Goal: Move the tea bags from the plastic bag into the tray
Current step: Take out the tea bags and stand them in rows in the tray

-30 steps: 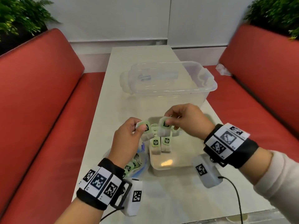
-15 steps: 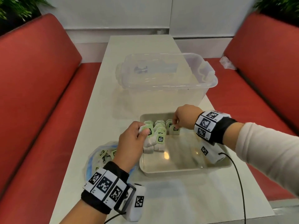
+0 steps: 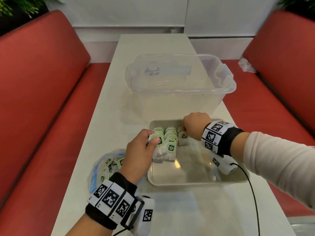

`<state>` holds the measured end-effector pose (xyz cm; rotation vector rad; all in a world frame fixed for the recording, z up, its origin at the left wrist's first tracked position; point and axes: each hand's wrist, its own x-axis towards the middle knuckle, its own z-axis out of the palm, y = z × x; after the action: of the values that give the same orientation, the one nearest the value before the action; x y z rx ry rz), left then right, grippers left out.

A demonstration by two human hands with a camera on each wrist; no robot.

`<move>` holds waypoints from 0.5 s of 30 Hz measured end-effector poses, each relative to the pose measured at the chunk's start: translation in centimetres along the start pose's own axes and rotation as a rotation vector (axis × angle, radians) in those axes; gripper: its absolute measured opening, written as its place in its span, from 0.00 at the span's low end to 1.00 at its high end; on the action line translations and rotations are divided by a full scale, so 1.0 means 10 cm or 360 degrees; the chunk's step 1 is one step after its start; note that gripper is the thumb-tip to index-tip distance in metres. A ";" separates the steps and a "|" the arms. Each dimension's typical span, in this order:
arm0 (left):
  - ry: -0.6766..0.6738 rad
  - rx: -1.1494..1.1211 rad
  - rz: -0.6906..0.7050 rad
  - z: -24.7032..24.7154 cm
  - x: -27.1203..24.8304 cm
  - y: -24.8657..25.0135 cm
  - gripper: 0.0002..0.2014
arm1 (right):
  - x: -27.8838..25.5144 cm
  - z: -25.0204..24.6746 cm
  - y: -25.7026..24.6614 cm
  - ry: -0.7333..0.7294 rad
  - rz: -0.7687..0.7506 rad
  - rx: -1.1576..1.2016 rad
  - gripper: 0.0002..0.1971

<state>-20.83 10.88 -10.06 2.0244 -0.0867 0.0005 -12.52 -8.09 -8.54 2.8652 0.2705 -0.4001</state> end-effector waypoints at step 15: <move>-0.0046 -0.0007 0.0072 0.03 0.13 0.21 0.11 | -0.45 -0.41 -0.08 0.0175 -0.0516 0.1283 0.10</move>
<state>-19.70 9.60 -8.28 2.0181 -0.1510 -0.0002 -15.93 -6.93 -3.59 3.6455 0.7495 -0.4973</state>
